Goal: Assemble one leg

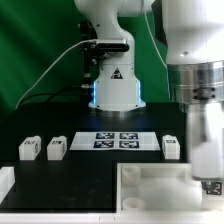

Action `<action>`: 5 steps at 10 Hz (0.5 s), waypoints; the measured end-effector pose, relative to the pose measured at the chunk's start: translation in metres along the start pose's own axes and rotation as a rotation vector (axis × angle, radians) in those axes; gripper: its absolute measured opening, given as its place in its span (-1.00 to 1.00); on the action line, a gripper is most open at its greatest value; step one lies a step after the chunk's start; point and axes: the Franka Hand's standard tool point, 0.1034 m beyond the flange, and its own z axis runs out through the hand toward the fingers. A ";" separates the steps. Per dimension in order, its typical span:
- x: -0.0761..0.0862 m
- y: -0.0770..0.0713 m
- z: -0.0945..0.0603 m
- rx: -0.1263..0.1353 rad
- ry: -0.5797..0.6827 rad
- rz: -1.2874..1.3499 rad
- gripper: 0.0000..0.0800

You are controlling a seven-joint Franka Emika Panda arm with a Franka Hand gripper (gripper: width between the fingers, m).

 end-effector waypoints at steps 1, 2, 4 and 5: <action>0.000 0.000 0.000 0.002 0.001 -0.040 -0.27; 0.000 0.000 0.000 0.001 0.001 -0.063 -0.26; 0.000 0.001 0.002 -0.001 0.003 -0.098 0.26; -0.002 0.003 0.003 -0.001 0.011 -0.292 0.26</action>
Offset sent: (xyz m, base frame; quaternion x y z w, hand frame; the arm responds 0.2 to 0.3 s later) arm 0.0000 0.0000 0.0000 0.0000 0.0000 0.0000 1.0000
